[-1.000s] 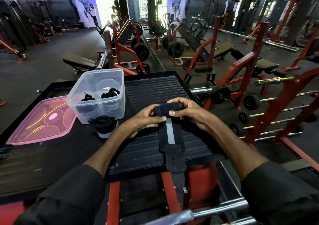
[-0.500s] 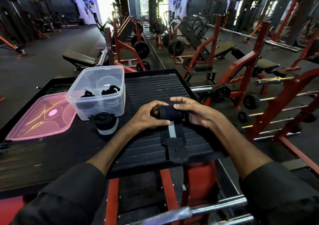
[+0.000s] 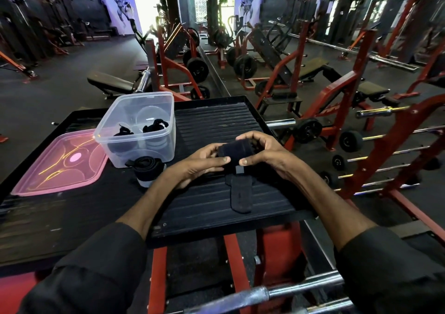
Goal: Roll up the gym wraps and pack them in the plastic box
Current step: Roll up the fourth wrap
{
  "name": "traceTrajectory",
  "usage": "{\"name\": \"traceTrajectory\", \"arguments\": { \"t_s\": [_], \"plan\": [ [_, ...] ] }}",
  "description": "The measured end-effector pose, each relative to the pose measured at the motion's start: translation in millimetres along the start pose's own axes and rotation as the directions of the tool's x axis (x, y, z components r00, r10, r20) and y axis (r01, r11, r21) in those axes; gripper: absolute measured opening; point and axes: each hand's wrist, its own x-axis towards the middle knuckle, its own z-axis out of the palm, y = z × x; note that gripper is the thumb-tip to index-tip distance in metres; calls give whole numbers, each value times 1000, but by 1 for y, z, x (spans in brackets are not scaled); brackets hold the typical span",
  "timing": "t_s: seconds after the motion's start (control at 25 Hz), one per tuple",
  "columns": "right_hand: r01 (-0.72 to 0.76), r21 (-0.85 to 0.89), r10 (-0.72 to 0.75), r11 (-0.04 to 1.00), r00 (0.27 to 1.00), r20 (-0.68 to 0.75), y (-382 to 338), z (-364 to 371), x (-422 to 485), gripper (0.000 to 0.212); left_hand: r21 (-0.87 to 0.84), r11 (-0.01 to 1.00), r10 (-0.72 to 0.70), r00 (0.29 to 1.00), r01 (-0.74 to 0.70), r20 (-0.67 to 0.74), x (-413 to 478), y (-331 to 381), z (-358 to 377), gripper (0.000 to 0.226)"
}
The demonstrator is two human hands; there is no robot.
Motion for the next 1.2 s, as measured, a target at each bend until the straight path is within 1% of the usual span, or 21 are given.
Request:
{"name": "traceTrajectory", "arguments": {
  "t_s": [0.12, 0.24, 0.32, 0.4, 0.44, 0.48, 0.52, 0.56, 0.6, 0.64, 0.76, 0.8, 0.88, 0.96, 1.0, 1.08, 1.12, 1.2],
  "plan": [
    [119, 26, -118, 993, 992, -43, 0, 5, 1, 60, -12, 1000, -20, 1000, 20, 2, 3, -1, -1, 46],
    [214, 0, -214, 977, 976, -31, 2, 11, 4, 60, -26, 1000, -6, 1000, 6, -14, -1, 0, 2, 45],
    [287, -42, -288, 957, 958, -14, 3, 13, 6, 58, -12, 999, 42, 996, -43, -75, -3, 1, 6, 48],
    [295, -41, -295, 955, 955, -5, 1, 13, 6, 56, 31, 991, 132, 972, -128, -192, -3, 0, 11, 48],
    [255, 29, -256, 966, 967, 16, -1, 10, 6, 57, 55, 984, 180, 955, -172, -238, -2, 1, 13, 48],
    [181, 159, -192, 971, 980, 57, -4, 7, 5, 58, 71, 976, 219, 940, -208, -262, -2, 2, 15, 48],
    [87, 302, -126, 949, 986, 110, -7, 3, 6, 58, 89, 968, 251, 929, -235, -272, -1, 2, 15, 49],
    [5, 409, -70, 912, 987, 143, -9, -1, 6, 56, 114, 960, 278, 922, -256, -271, -1, 3, 16, 51],
    [-49, 445, -18, 894, 989, 145, -10, -5, 8, 55, 155, 949, 308, 914, -275, -266, 0, 4, 16, 52],
    [-96, 429, 40, 898, 990, 138, -10, -6, 9, 54, 198, 936, 337, 906, -291, -257, 0, 4, 16, 54],
    [-250, 282, 210, 926, 964, 165, -6, -7, 7, 53, 267, 907, 388, 892, -326, -231, 1, 3, 16, 57],
    [-278, 249, 236, 928, 954, 183, -4, -7, 5, 48, 270, 902, 399, 888, -336, -229, 1, 3, 16, 57],
    [-278, 208, 236, 938, 950, 203, -1, -8, 4, 41, 268, 900, 408, 882, -345, -235, 1, 3, 15, 58],
    [-240, 195, 212, 951, 965, 153, 0, -7, 5, 43, 217, 925, 358, 908, -313, -216, -1, 6, 13, 61],
    [-212, 202, 192, 956, 975, 115, 0, -6, 6, 44, 135, 953, 293, 938, -271, -185, -1, 7, 12, 63],
    [-141, 253, 132, 957, 990, 53, 1, -3, 7, 43, -107, 987, 109, 991, -117, -76, -2, 8, 8, 63],
    [-97, 279, 92, 955, 995, 30, 1, -2, 7, 45, -189, 981, 35, 999, -37, -14, -1, 8, 6, 62],
    [-11, 284, 15, 959, 1000, -12, 0, 0, 6, 54, -234, 971, -33, 996, 51, 79, 0, 7, 1, 60]
  ]
}}
